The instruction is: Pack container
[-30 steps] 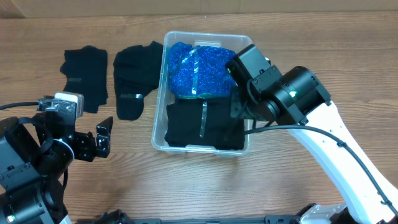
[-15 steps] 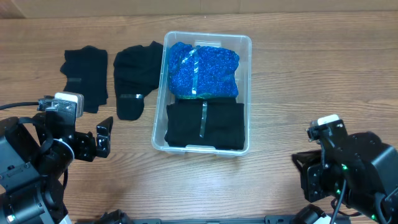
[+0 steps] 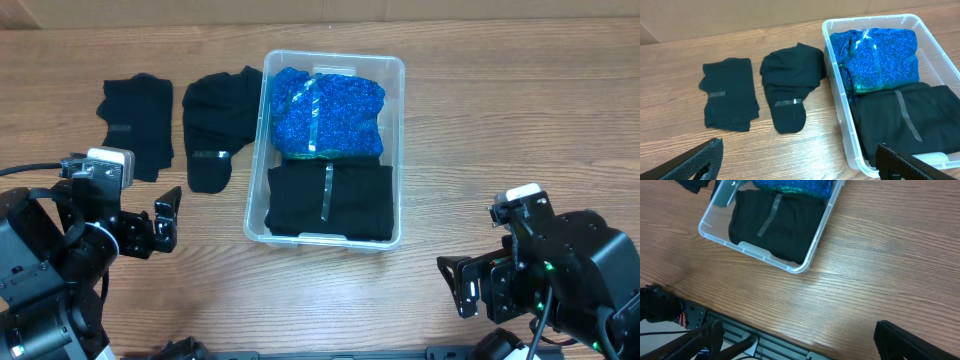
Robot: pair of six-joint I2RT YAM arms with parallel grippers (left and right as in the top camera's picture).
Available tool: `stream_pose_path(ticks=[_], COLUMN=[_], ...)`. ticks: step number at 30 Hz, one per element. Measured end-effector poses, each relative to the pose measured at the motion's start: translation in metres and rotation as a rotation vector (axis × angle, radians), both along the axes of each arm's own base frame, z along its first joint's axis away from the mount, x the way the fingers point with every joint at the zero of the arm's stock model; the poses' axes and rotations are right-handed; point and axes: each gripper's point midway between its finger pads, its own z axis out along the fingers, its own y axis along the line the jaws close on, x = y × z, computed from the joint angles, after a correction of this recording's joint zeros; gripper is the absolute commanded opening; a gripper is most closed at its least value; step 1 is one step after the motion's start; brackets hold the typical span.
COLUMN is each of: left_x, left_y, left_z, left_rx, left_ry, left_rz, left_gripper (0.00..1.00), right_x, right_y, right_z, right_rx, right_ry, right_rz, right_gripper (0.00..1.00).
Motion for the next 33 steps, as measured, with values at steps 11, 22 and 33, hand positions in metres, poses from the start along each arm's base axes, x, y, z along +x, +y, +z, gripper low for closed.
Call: stream_pose_path(ticks=[11, 22, 33], left_x=[0.035, 0.156, 0.189], left_y=[0.041, 0.16, 0.191], left_z=[0.003, -0.132, -0.265], left_rx=[0.021, -0.128, -0.249], left_ry=[-0.02, 0.174, 0.303], left_rz=[0.169, 0.353, 0.342], left_gripper=[1.0, 1.0, 1.0], right_x=[0.0, 0.0, 0.0], right_y=[0.0, 0.0, 0.0], right_z=[0.0, 0.0, 0.0], right_rx=[-0.001, -0.001, 0.0], right_ry=[0.001, 0.001, 0.001], right_rz=[0.0, 0.0, -0.001], right_gripper=[1.0, 1.0, 1.0])
